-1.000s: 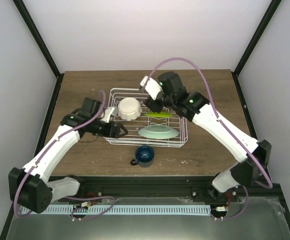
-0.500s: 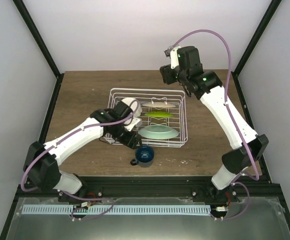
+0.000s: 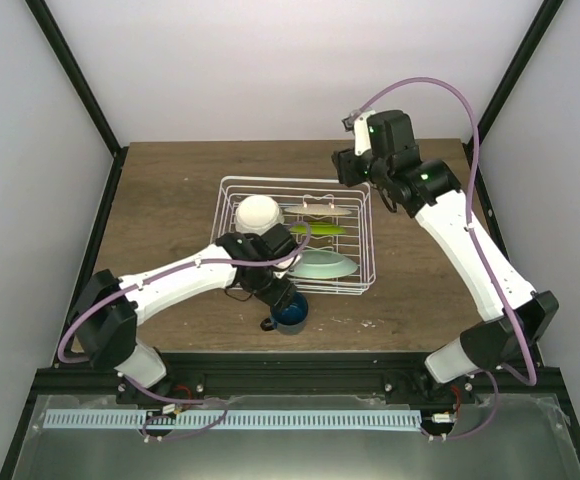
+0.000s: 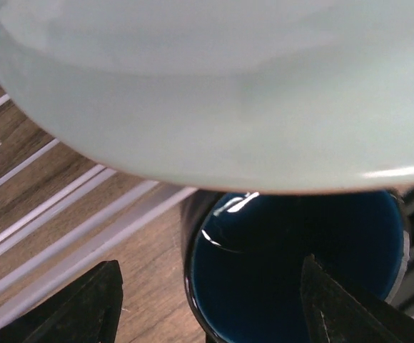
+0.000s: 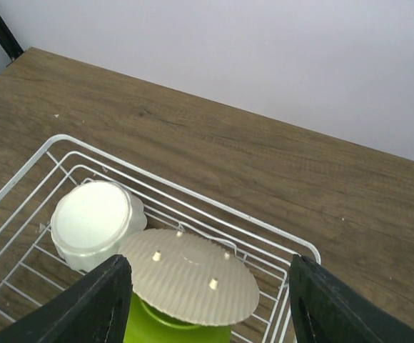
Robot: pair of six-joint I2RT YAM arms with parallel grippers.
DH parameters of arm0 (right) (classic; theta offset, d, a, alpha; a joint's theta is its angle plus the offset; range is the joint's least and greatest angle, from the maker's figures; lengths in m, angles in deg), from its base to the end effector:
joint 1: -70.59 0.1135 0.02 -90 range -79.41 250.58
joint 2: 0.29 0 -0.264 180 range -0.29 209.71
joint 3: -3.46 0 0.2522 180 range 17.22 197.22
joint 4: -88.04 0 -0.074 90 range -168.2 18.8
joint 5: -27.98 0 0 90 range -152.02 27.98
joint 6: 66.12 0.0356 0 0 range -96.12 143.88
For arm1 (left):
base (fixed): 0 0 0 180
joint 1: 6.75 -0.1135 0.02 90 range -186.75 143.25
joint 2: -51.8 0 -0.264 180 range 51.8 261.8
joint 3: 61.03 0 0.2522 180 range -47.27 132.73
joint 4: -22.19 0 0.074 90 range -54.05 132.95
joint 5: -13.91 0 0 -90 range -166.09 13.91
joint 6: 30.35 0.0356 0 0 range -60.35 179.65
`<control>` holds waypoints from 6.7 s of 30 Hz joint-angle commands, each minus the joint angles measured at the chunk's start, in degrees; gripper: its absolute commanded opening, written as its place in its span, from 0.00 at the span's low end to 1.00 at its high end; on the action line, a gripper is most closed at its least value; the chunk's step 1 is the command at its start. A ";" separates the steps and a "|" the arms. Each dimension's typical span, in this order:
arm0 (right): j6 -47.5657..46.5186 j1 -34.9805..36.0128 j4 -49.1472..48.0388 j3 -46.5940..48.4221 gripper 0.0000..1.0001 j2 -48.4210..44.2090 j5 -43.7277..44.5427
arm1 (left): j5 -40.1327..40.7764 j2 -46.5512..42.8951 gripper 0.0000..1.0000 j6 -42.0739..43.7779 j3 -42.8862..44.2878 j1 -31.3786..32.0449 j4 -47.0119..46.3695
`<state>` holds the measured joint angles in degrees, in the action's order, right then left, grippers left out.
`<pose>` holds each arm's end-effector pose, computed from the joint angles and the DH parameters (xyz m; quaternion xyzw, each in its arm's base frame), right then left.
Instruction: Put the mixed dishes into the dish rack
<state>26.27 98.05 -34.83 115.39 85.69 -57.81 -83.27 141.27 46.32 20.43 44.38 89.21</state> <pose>0.2869 0.1461 0.4305 -0.1713 0.8537 0.0955 0.4824 0.1820 -0.2329 0.2367 0.3282 0.9335 -0.1219 0.0769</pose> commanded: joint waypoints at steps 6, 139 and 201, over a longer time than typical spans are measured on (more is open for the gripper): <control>-2.61 -0.39 -0.97 -4.80 0.62 -5.55 -0.35 | 10.39 2.36 0.57 -6.67 -4.08 3.50 -7.90; 75.68 -9.62 -116.71 -31.26 0.01 20.65 -81.84 | -17.84 -7.14 0.37 -31.31 -16.56 -28.83 -86.22; -4.61 16.22 -17.30 -16.59 0.01 19.58 -23.83 | 6.80 -23.18 0.80 -2.25 -5.89 -44.47 -26.55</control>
<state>23.39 112.54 -47.88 96.90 104.40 -82.99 -77.19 119.28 43.59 15.40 0.26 62.39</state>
